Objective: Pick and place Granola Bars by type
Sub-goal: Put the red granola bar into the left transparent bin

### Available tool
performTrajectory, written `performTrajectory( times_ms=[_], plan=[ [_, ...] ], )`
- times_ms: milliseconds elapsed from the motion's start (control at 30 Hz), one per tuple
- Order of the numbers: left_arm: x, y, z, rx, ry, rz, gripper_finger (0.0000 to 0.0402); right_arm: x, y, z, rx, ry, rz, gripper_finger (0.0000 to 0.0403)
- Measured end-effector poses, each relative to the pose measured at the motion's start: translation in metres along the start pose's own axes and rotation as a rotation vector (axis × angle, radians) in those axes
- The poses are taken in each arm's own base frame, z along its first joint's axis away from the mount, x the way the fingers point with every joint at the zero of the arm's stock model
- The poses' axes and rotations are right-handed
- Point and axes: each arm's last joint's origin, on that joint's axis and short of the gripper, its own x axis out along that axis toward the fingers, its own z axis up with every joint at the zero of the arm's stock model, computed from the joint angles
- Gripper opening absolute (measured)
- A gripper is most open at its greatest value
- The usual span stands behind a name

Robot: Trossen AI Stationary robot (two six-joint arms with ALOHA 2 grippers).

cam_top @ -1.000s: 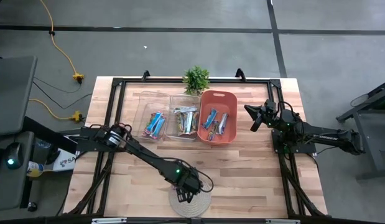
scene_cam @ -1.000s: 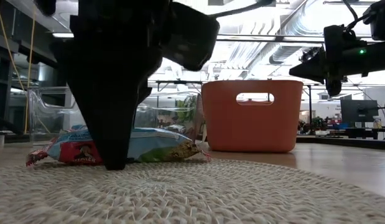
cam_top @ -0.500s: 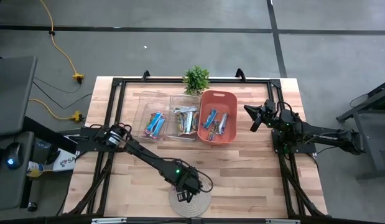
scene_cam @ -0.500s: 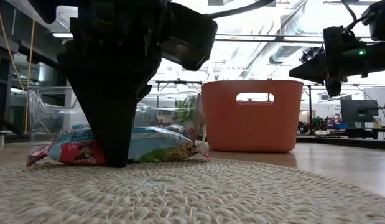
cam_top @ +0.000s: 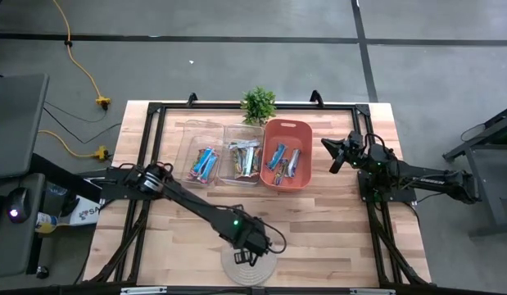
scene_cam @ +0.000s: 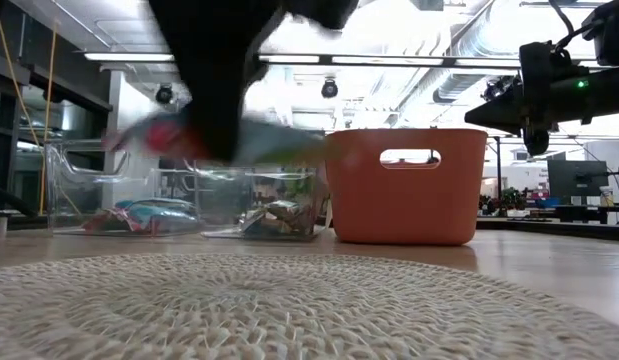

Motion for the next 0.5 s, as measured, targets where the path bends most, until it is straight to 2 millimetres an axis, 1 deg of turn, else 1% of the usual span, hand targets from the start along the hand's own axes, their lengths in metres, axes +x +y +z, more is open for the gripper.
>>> performTrajectory(
  times_ms=[100,267,400,500],
  plan=[
    [-0.023,-0.003,0.009,0.042,-0.072,-0.007,0.0098,0.0,0.0,0.0,0.0,0.0,0.0,0.0],
    [-0.073,-0.008,0.027,0.115,-0.248,-0.056,0.0098,0.0,0.0,0.0,0.0,0.0,0.0,0.0],
    [-0.114,-0.004,0.04,0.16,-0.395,-0.093,0.0098,0.0,0.0,0.0,0.0,0.0,0.0,0.0],
    [-0.142,0.006,0.047,0.17,-0.513,-0.14,0.0098,0.0,0.0,0.0,0.0,0.0,-0.001,0.0]
  ],
)
